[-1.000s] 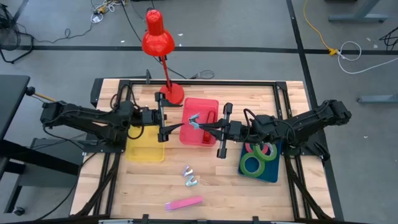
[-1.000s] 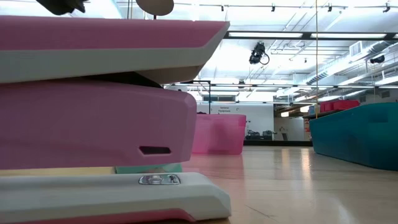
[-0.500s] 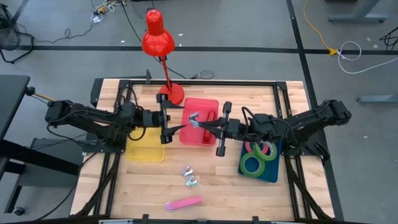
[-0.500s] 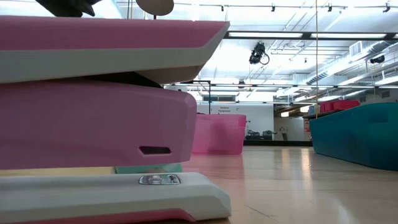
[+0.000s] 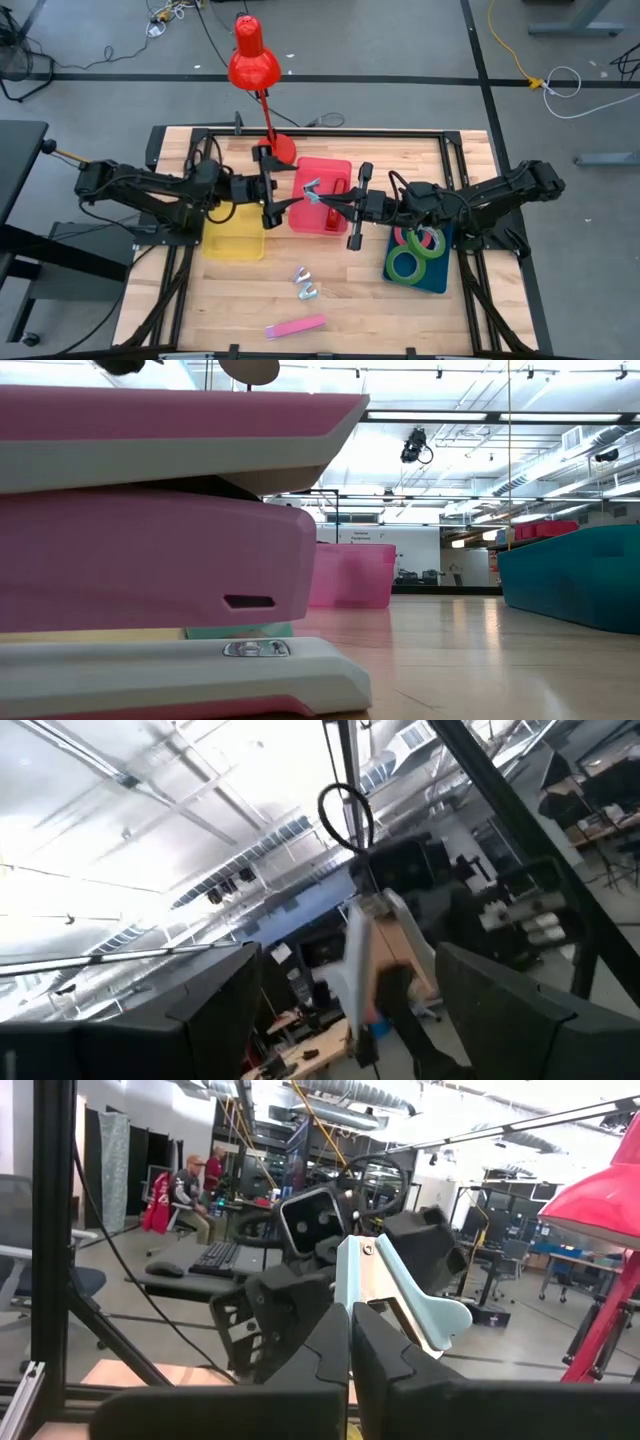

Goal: Pick and place Stapler, Stapler remover, tape
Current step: Put the light blue staple remover into the yellow bin

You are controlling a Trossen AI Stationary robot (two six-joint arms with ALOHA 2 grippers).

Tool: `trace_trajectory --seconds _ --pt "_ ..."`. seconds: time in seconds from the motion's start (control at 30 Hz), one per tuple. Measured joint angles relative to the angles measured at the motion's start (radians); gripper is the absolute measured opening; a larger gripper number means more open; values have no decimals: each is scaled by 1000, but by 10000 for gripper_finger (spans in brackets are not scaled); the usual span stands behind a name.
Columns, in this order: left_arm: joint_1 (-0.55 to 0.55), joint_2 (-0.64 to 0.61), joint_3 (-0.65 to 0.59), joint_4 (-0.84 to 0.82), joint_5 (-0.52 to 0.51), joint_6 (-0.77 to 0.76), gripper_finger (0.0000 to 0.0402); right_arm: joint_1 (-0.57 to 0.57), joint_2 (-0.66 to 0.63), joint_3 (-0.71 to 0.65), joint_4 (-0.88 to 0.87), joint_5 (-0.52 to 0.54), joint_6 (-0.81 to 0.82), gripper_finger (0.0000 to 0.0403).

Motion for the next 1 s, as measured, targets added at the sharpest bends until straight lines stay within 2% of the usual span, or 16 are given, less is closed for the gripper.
trace_trajectory --seconds 0.13,0.47,1.0 --pt "0 14 43 -123 -1 -4 297 0 0 0 3 -3 0 2" --pt "0 38 55 -155 -1 -8 289 0 0 0 3 -3 0 2" --pt "0 36 56 -164 -2 3 192 0 0 0 3 -28 -1 2"
